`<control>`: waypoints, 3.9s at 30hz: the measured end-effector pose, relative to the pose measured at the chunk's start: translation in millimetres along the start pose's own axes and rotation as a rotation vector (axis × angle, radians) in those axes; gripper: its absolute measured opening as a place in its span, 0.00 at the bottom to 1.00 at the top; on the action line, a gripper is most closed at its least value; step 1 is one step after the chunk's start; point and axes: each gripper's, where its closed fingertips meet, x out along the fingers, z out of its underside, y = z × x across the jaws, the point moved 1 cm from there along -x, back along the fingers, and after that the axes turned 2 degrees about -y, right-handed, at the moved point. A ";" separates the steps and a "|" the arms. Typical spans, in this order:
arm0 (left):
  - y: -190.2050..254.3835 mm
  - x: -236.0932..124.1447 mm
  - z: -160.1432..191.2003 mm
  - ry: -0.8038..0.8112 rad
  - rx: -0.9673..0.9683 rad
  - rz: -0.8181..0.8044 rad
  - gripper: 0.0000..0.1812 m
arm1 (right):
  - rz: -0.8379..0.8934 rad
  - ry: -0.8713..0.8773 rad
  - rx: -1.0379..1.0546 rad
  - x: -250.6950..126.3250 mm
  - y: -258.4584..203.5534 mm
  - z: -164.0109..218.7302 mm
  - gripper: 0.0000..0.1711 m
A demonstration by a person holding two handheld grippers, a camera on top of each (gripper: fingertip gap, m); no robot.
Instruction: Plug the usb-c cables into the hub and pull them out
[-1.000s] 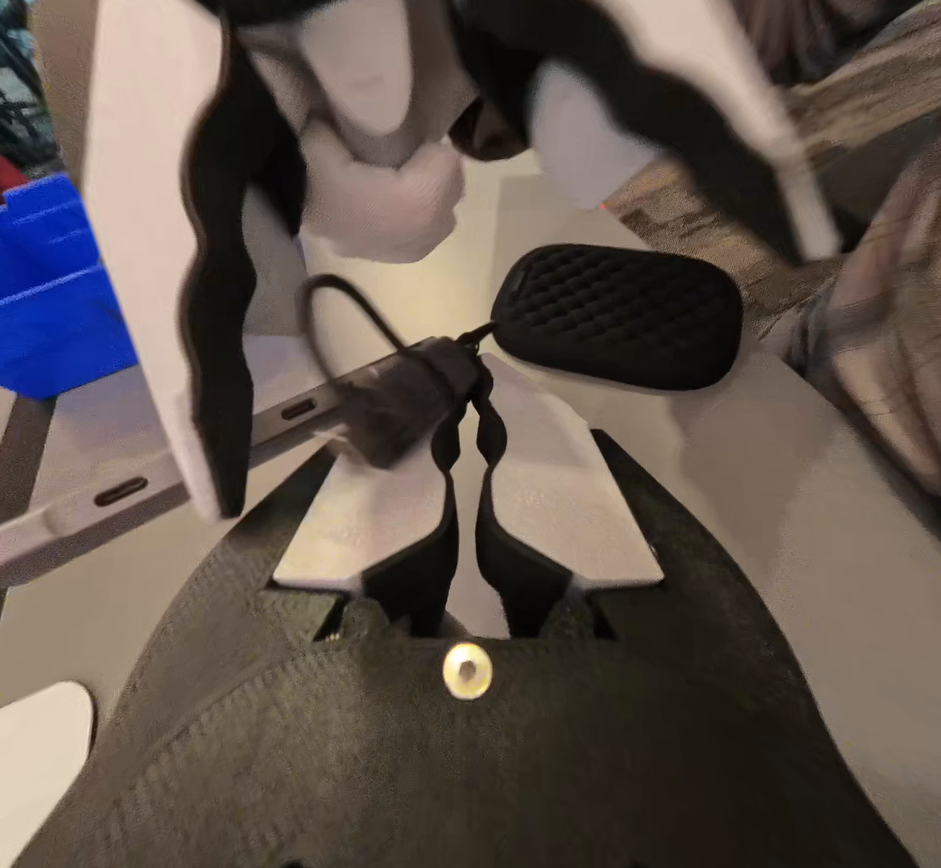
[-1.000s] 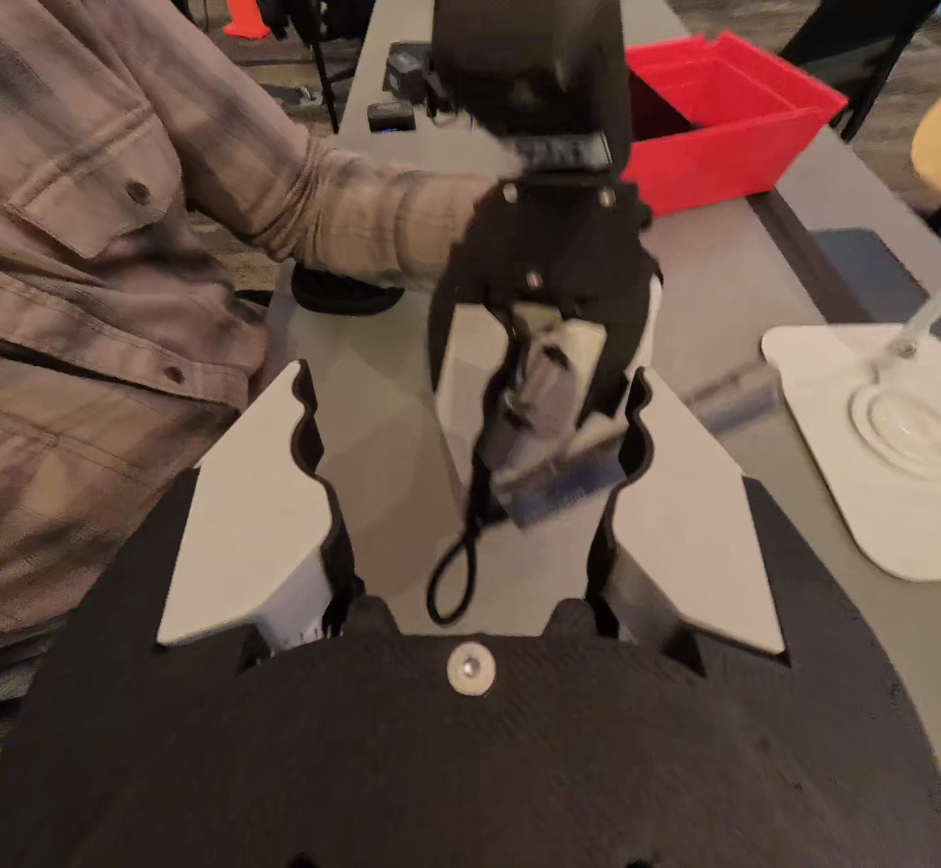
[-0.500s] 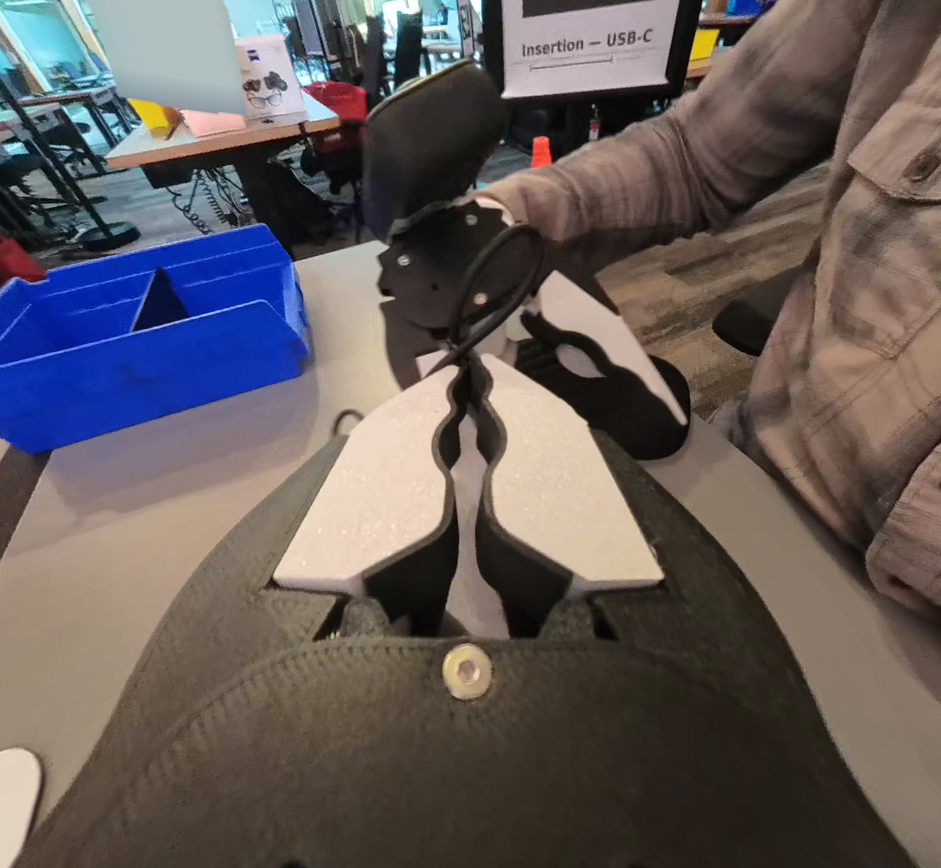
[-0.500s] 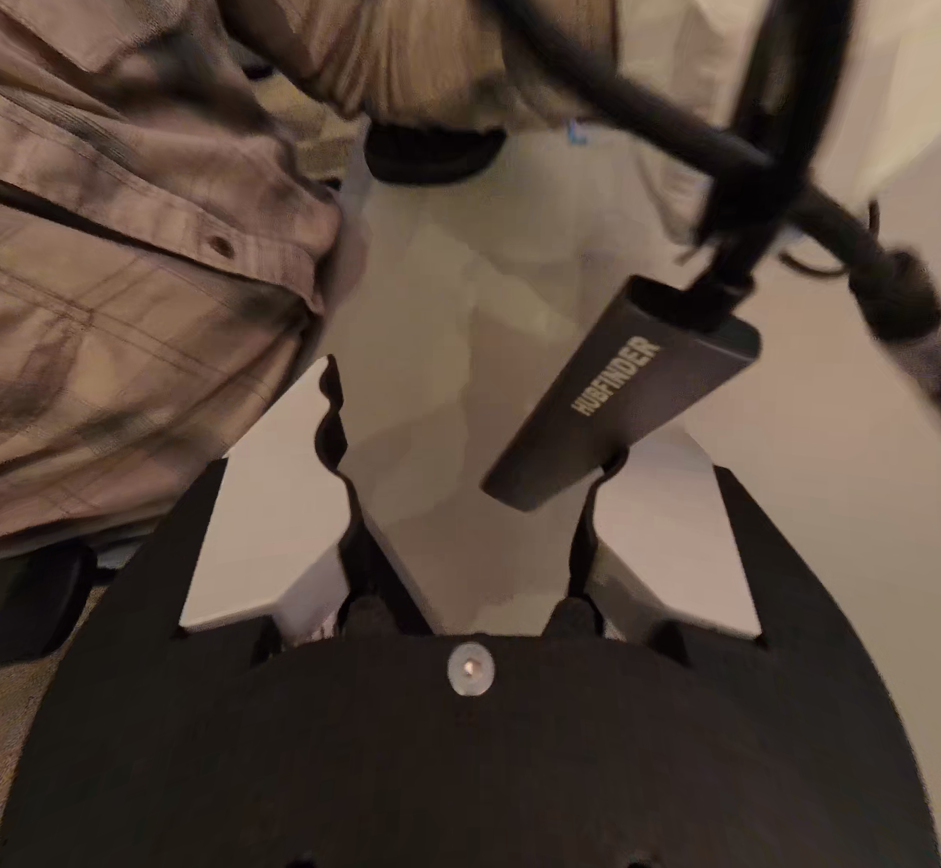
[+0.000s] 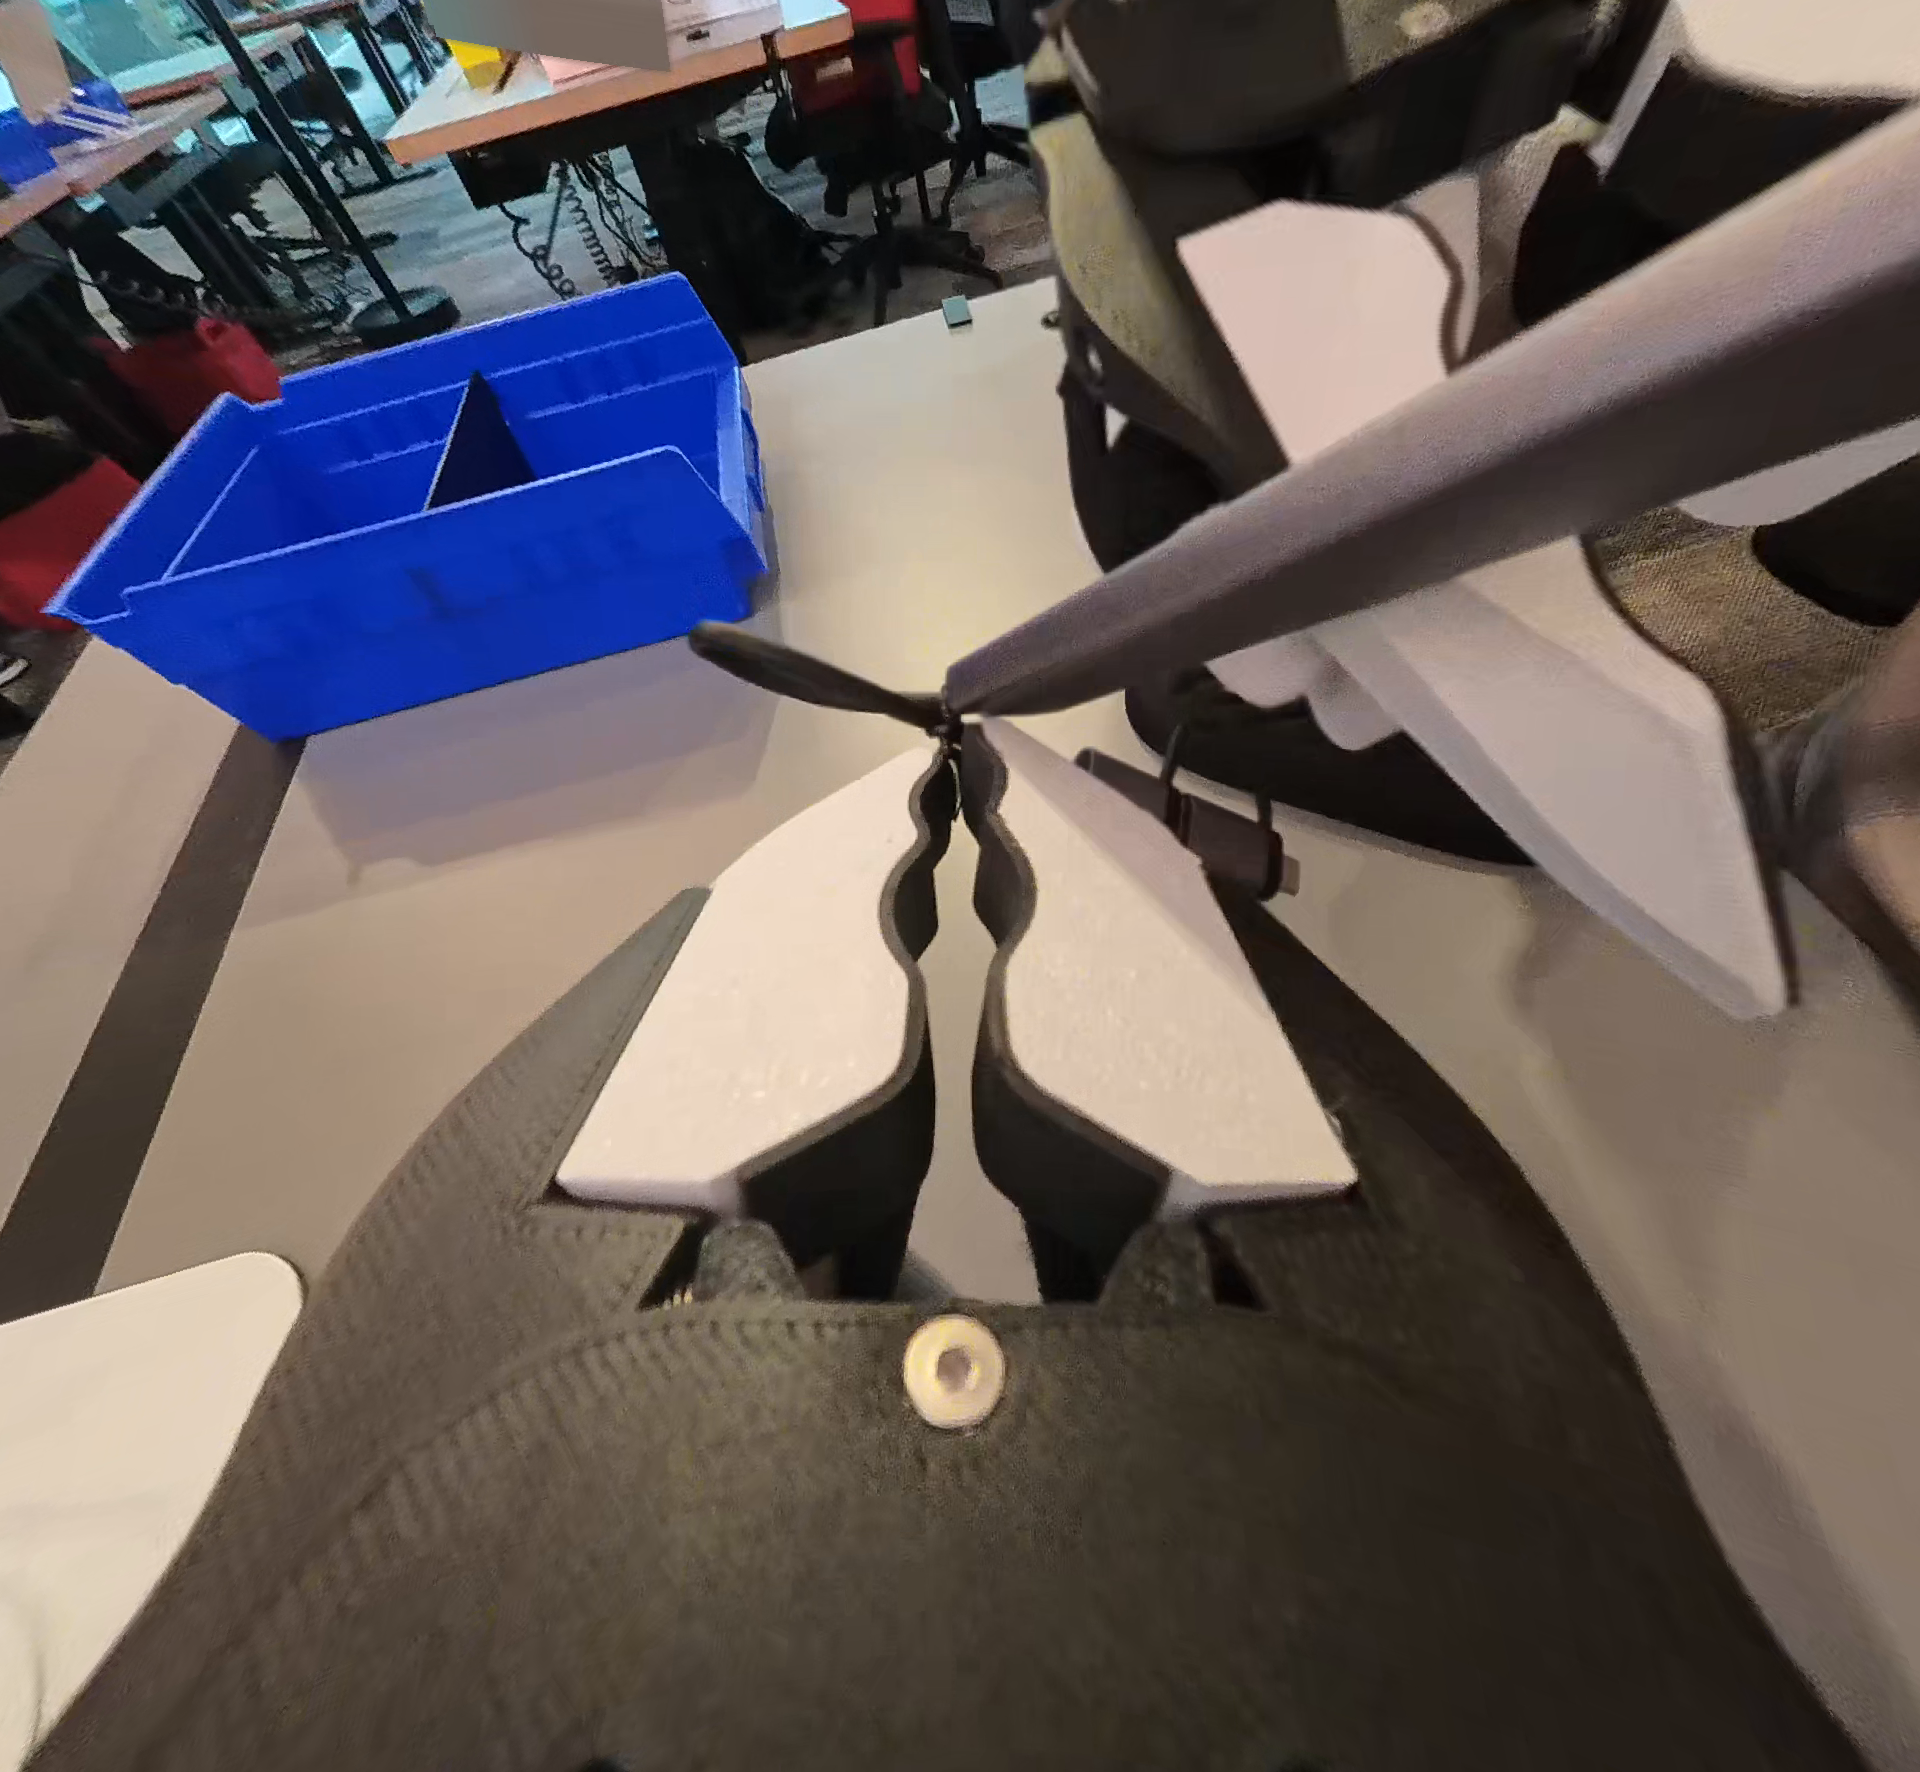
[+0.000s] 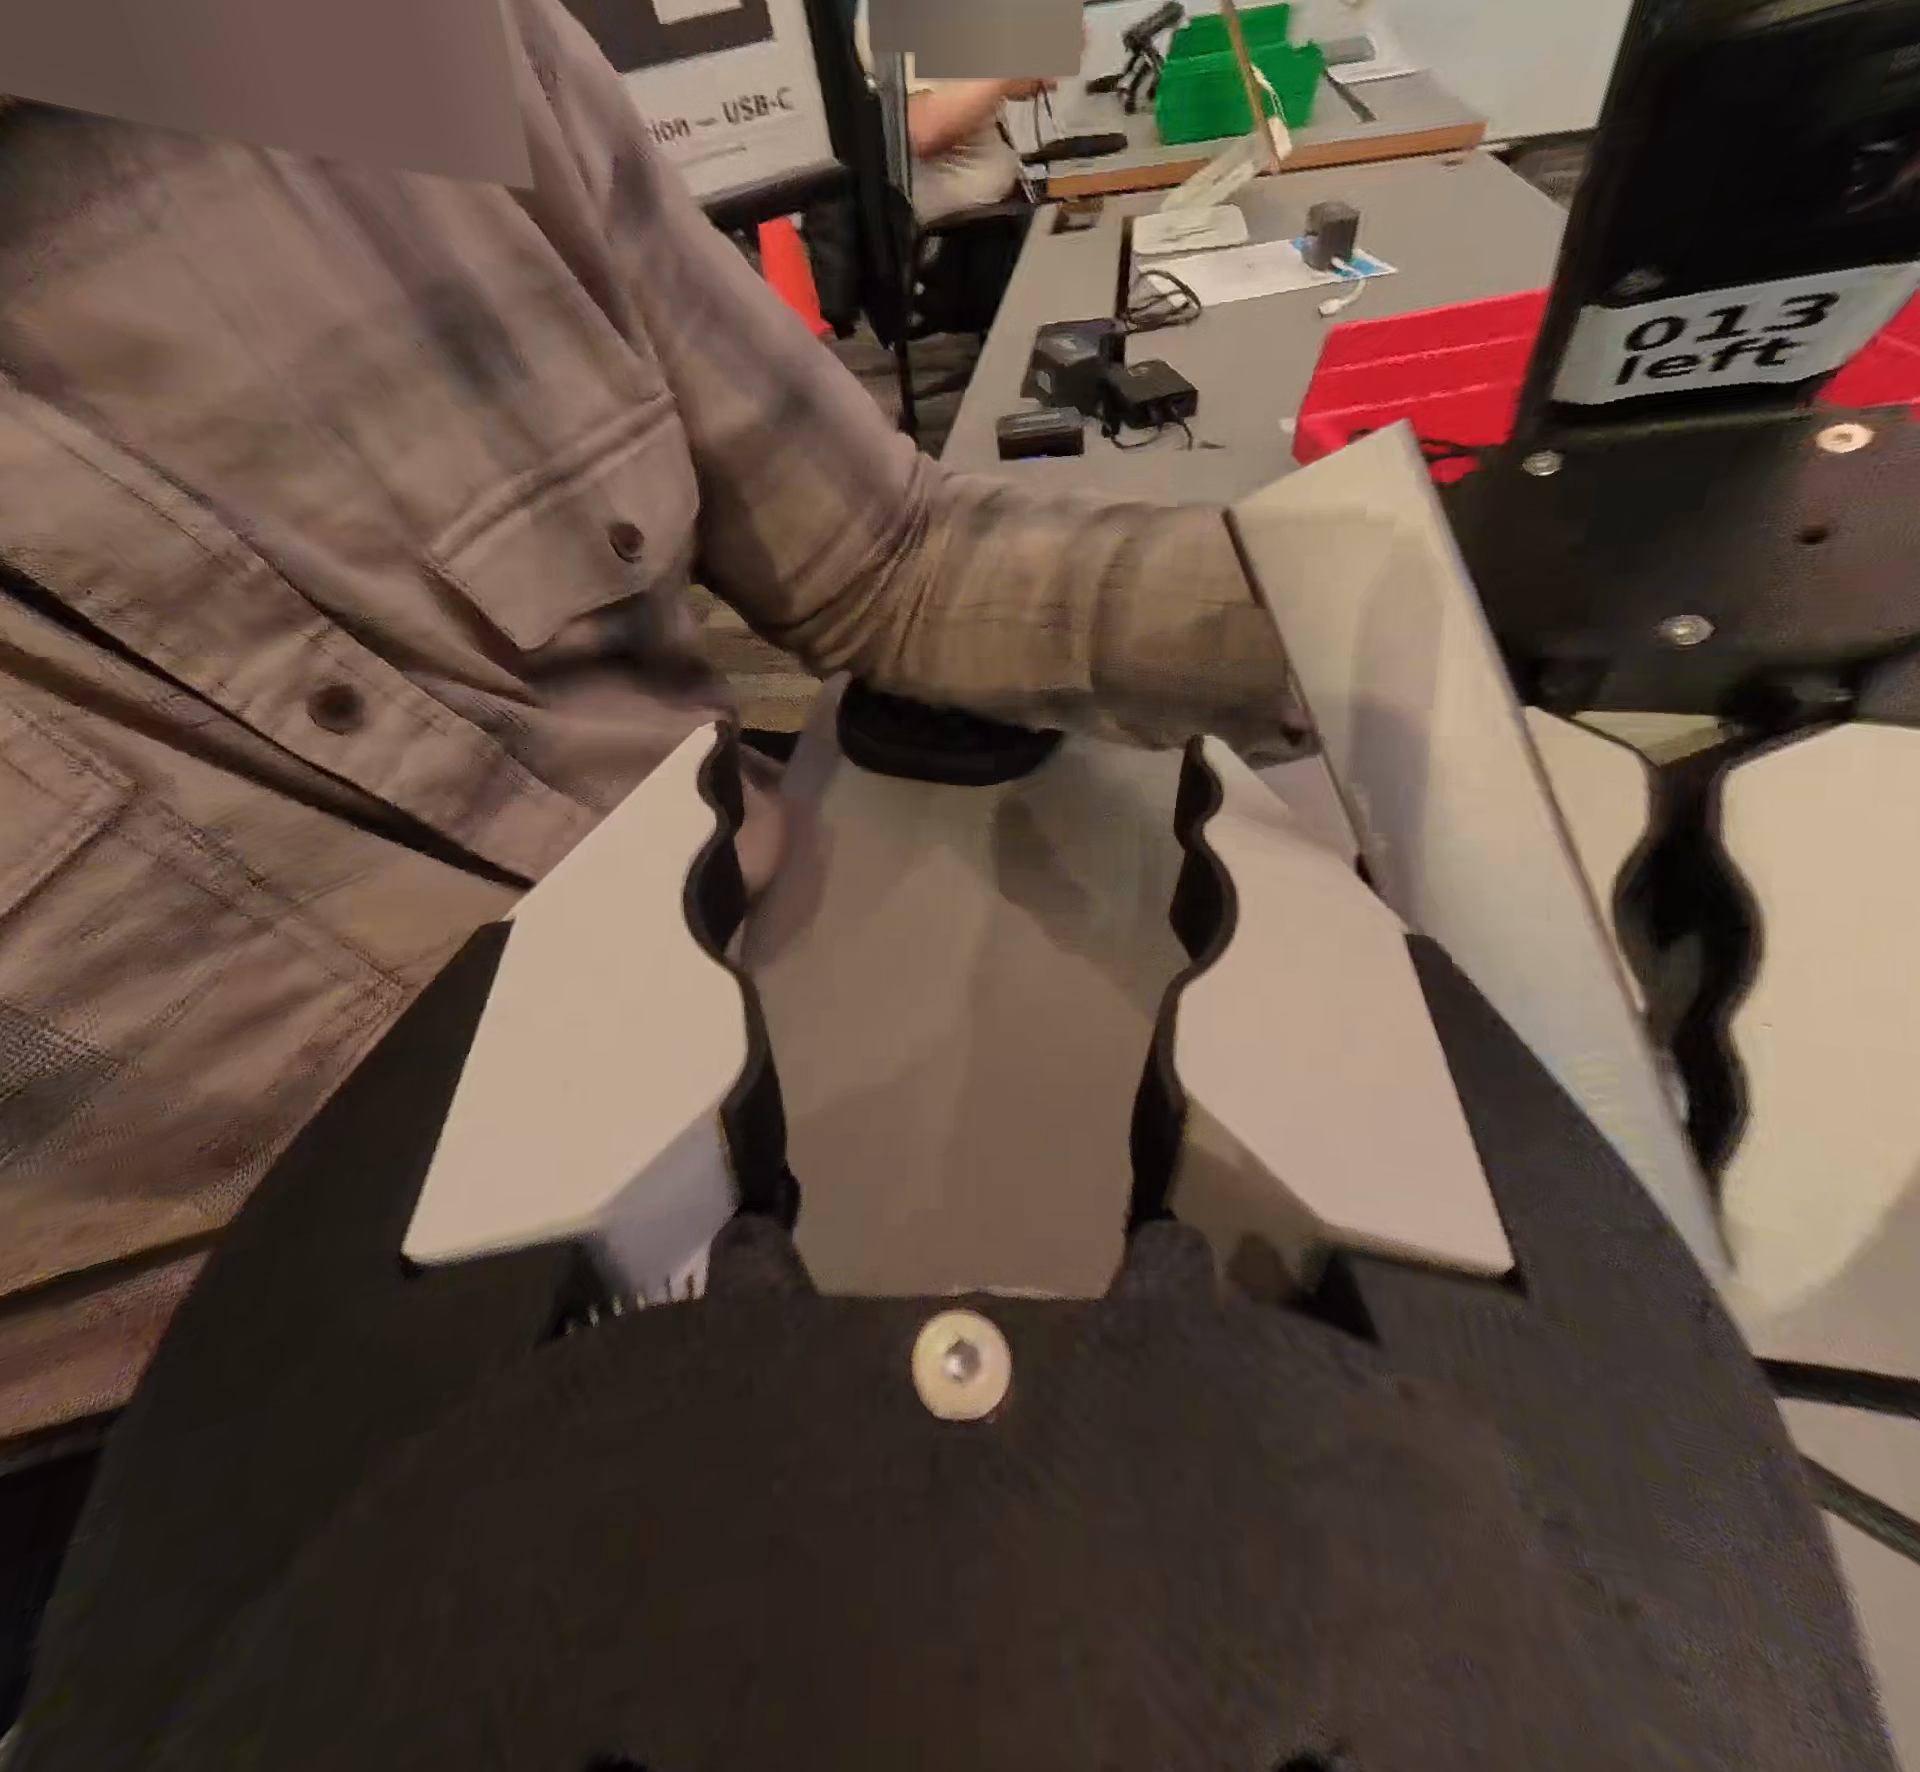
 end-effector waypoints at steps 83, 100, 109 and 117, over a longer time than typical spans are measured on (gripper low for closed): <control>-7.2 -35.5 -53.5 0.447 -0.317 0.162 0.20 | 0.426 -0.060 0.081 -67.8 78.7 6.4 0.05; -2.7 -29.8 -66.5 0.493 -0.223 0.080 0.03 | 0.220 0.020 0.063 -54.3 69.1 -0.4 0.30; -15.0 -35.9 -76.9 0.516 -0.223 -0.040 0.03 | 0.638 -0.036 0.027 -69.2 92.4 19.8 0.52; -20.5 -29.6 -78.0 0.488 -0.256 -0.102 0.03 | 0.704 -0.037 0.020 -63.1 105.8 30.8 0.08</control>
